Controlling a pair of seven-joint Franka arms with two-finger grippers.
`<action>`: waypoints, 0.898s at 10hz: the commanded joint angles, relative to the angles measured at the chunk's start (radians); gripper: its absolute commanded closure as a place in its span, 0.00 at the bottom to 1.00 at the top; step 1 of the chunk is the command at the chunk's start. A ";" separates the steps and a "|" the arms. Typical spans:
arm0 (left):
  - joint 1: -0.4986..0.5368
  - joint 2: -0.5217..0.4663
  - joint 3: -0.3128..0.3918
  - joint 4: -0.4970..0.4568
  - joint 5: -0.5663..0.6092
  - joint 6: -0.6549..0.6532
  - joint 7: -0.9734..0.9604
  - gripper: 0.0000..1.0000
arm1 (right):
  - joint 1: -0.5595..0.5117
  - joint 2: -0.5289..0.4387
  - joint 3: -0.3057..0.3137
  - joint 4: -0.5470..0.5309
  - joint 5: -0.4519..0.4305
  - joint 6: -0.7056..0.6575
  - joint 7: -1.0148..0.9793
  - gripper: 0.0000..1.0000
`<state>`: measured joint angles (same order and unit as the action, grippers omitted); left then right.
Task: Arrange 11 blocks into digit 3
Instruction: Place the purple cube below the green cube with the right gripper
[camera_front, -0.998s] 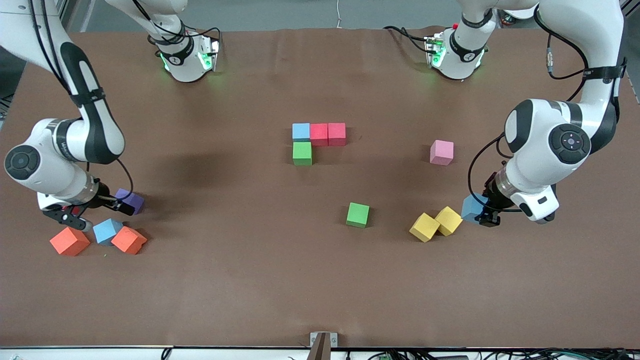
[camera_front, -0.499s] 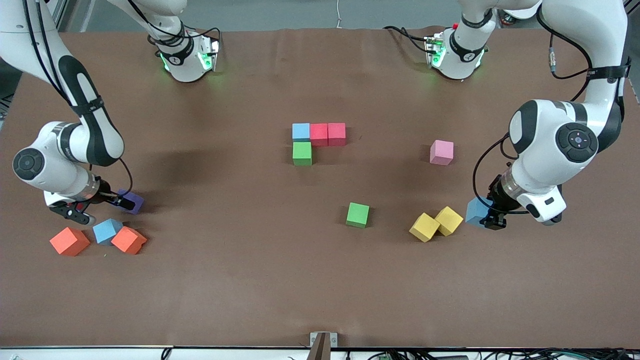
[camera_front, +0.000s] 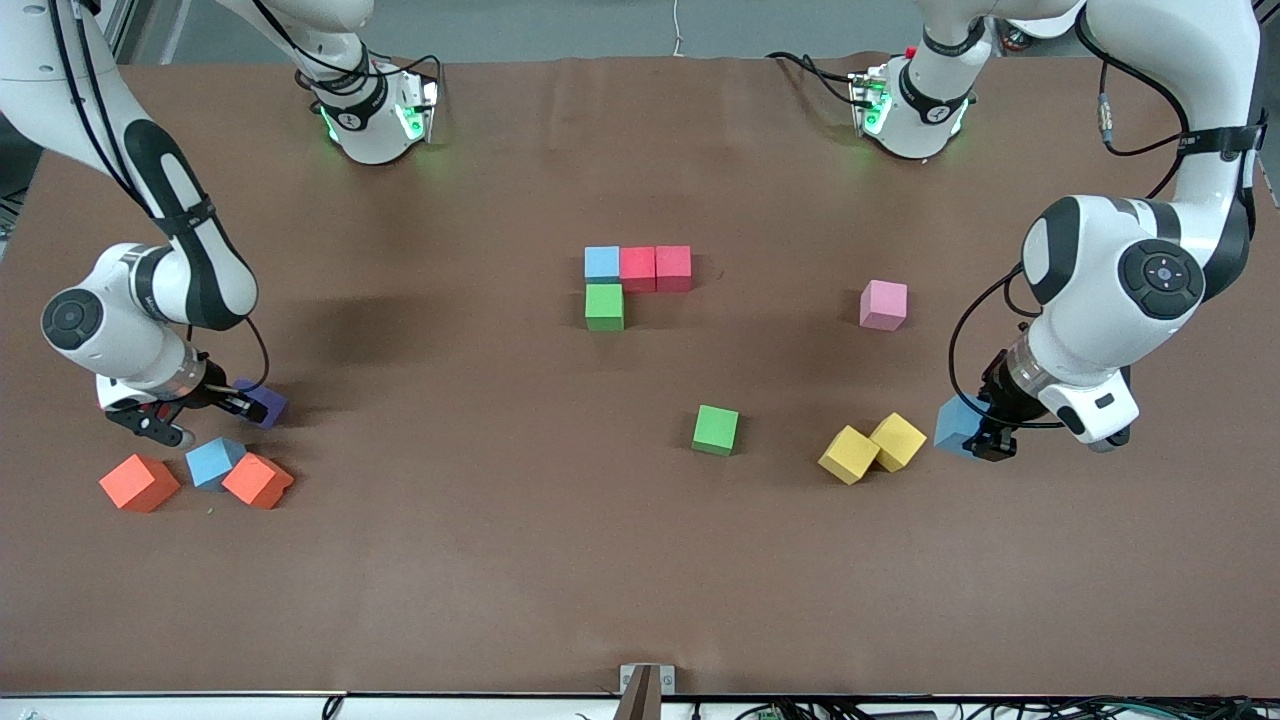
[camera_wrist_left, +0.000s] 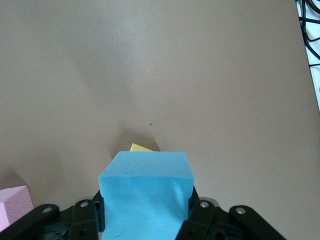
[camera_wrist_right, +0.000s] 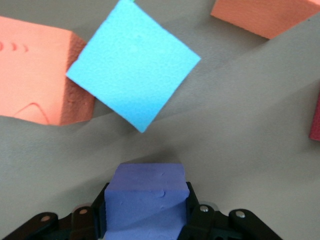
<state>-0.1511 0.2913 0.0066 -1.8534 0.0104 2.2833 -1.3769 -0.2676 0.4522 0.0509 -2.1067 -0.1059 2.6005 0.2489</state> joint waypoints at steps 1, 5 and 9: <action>0.005 -0.014 0.000 -0.001 0.002 0.010 0.013 0.93 | 0.040 -0.050 0.020 -0.006 -0.021 -0.093 0.009 1.00; 0.021 -0.012 0.001 -0.009 0.011 0.028 0.035 0.93 | 0.323 -0.194 0.041 0.019 0.056 -0.335 0.027 1.00; 0.021 -0.012 0.001 -0.012 0.013 0.028 0.038 0.93 | 0.692 -0.146 0.037 0.115 0.204 -0.222 0.261 1.00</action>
<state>-0.1323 0.2915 0.0088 -1.8563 0.0105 2.3067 -1.3517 0.3462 0.2703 0.1031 -2.0215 0.0796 2.3427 0.4413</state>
